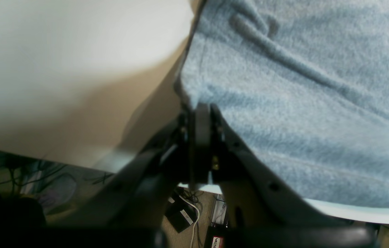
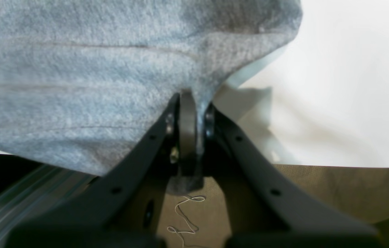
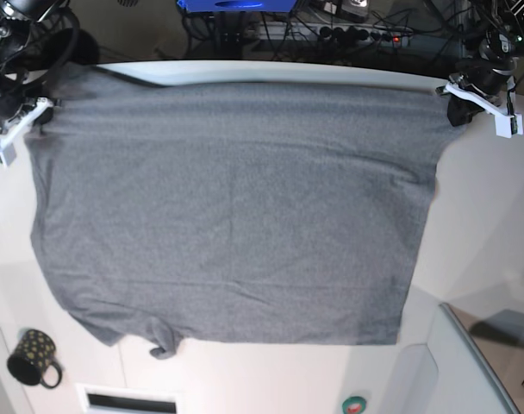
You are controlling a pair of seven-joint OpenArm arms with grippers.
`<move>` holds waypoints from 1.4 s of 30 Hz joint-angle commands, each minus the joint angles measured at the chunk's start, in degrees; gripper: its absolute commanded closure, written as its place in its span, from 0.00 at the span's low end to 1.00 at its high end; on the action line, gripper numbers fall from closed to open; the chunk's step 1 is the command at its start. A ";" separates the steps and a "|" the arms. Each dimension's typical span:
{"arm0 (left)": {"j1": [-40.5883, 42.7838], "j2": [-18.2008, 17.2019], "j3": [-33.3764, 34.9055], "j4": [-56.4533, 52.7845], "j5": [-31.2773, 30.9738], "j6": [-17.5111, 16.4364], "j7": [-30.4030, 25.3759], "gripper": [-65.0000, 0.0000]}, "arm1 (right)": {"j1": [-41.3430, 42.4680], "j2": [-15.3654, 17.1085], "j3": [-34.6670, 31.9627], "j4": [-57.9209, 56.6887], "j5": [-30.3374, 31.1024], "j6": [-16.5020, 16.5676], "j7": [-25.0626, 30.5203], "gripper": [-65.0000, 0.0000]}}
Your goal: Layout the t-shirt on the table in an organized manner, then fold the t-shirt properly
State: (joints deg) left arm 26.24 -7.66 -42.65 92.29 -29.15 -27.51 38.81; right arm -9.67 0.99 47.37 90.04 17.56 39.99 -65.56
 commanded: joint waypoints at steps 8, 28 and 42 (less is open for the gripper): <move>-2.20 -0.82 -0.03 -2.14 -0.44 0.21 -1.49 1.00 | 6.64 2.21 0.23 -9.73 -0.38 0.01 0.81 0.98; -7.91 -0.47 0.06 -8.47 6.16 0.21 -1.40 1.00 | -1.63 4.76 -6.98 5.74 0.06 0.01 1.34 0.44; -8.44 -0.56 0.06 -8.47 6.25 0.12 -1.40 1.00 | -11.56 1.51 -16.65 1.34 -0.20 0.01 13.03 0.43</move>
State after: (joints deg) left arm 17.80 -7.46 -42.33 83.00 -22.48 -27.24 38.41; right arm -21.45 1.98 30.50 90.59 16.53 39.94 -53.08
